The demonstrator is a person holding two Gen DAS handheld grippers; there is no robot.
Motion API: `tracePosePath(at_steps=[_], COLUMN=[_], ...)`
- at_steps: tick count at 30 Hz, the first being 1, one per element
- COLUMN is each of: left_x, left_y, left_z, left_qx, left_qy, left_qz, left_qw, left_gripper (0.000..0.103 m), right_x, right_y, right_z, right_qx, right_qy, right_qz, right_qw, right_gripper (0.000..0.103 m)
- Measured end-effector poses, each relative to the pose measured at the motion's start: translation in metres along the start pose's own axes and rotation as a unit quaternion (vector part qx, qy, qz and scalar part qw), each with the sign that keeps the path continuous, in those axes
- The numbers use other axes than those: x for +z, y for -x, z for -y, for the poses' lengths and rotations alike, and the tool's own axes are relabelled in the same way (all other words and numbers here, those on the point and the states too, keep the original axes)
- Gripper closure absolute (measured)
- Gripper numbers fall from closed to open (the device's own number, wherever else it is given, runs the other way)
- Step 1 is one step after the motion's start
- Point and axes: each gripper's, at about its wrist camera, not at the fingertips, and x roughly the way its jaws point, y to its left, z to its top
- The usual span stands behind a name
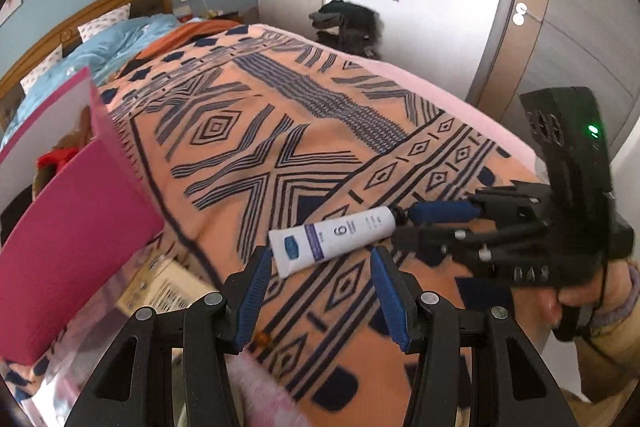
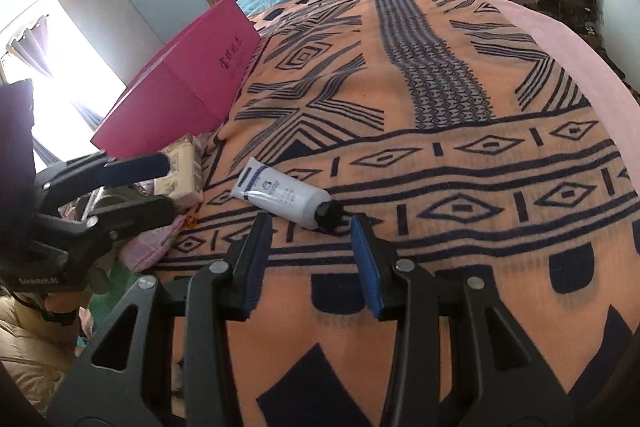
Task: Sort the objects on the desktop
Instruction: 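Lower the open right gripper around the white tube on the bedspread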
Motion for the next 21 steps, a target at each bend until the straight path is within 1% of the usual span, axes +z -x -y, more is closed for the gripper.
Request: tracePosePath(at_steps=[4,5,7,9,10,12,14,17,21], left_x=[0.011,0.013,0.018,0.022,0.023,0.022,0.019,0.016,0.012], left_y=[-0.020,-0.025,-0.032,-0.038,-0.041,-0.046,-0.052,-0.053,-0.055], left_z=[0.006,0.007,0.005,0.004,0.005,0.005,0.006,0.010,0.009], left_qx=[0.004,0.008,0.008,0.003,0.001,-0.014,-0.042,-0.042,-0.064], left_qy=[-0.002,-0.004,0.004,0.008,0.007,0.007,0.007,-0.002,0.006], left_qz=[-0.017,-0.020,-0.027,-0.028,-0.029,-0.042,-0.063,-0.071,-0.094], left_qw=[0.9998,0.9998,0.9996,0.9996,0.9995,0.9990,0.9971,0.9966,0.9936], left_gripper=[0.051,0.051,0.051,0.051,0.051,0.051,0.051,0.051,0.051], right_x=[0.001,0.002,0.002,0.003,0.004,0.005,0.006,0.008,0.014], right_y=[-0.003,-0.003,-0.004,-0.005,-0.006,-0.007,-0.008,-0.008,-0.011], right_z=[-0.001,0.000,0.001,0.002,0.003,0.005,0.006,0.009,0.013], right_qx=[-0.001,-0.002,-0.001,-0.002,0.000,0.003,0.005,0.008,0.012], right_qy=[0.012,0.016,0.021,0.026,0.027,0.027,0.028,0.027,0.022], right_qz=[0.000,-0.001,-0.002,-0.004,-0.005,-0.006,-0.007,-0.008,-0.008], right_qw=[1.000,1.000,1.000,1.000,1.000,1.000,1.000,1.000,1.000], right_gripper=[0.062,0.066,0.067,0.072,0.073,0.073,0.074,0.076,0.076])
